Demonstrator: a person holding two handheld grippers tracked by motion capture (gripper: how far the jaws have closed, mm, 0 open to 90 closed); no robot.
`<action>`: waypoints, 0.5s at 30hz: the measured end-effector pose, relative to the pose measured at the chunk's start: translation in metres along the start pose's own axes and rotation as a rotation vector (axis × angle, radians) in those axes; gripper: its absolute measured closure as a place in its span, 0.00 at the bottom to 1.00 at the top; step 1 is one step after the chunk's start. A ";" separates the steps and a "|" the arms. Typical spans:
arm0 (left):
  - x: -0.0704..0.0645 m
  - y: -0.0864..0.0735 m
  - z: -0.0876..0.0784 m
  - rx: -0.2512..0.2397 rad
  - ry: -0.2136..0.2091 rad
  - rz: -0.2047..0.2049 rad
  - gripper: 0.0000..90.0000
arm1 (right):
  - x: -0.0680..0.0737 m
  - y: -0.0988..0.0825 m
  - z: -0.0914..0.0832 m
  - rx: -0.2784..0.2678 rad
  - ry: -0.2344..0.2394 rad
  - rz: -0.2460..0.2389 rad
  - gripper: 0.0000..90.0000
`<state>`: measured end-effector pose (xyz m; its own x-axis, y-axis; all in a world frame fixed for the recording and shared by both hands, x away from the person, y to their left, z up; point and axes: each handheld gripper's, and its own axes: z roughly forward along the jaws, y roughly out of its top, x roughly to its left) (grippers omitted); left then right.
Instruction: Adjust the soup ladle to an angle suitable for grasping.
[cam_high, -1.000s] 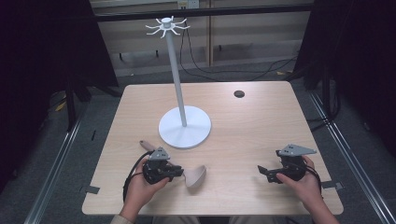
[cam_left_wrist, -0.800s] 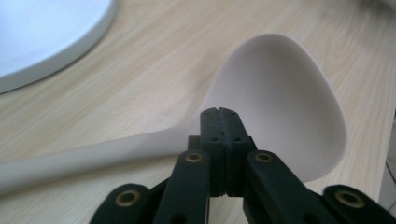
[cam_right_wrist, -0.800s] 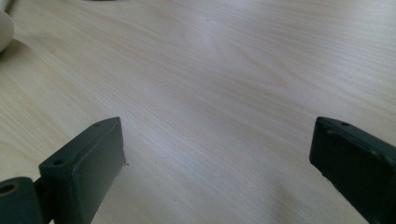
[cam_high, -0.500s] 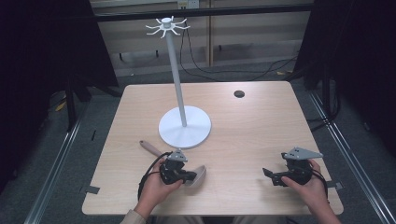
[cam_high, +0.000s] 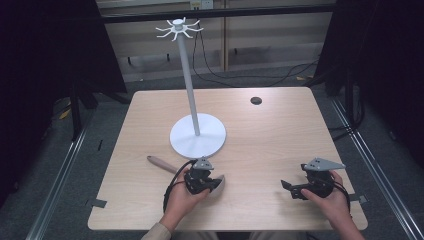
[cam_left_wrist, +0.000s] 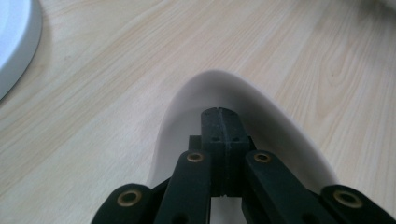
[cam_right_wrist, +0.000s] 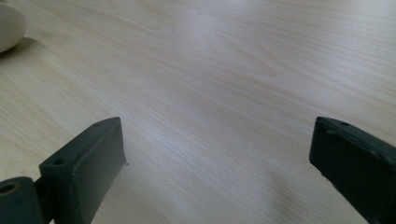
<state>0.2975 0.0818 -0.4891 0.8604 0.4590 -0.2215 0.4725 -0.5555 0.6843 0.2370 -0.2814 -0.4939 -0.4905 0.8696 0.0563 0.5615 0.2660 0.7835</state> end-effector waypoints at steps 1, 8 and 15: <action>-0.001 0.002 0.003 -0.011 -0.002 -0.010 1.00 | 0.000 0.000 0.000 0.001 -0.001 -0.001 0.03; -0.006 0.017 0.022 -0.018 -0.024 -0.011 1.00 | 0.000 0.000 0.000 0.000 0.002 0.000 0.03; -0.020 0.038 0.048 -0.011 -0.021 0.010 1.00 | -0.002 -0.001 -0.004 -0.012 -0.003 0.004 0.03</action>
<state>0.3076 0.0183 -0.4915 0.8691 0.4383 -0.2293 0.4616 -0.5520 0.6944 0.2345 -0.2851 -0.4923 -0.4861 0.8720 0.0574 0.5552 0.2574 0.7909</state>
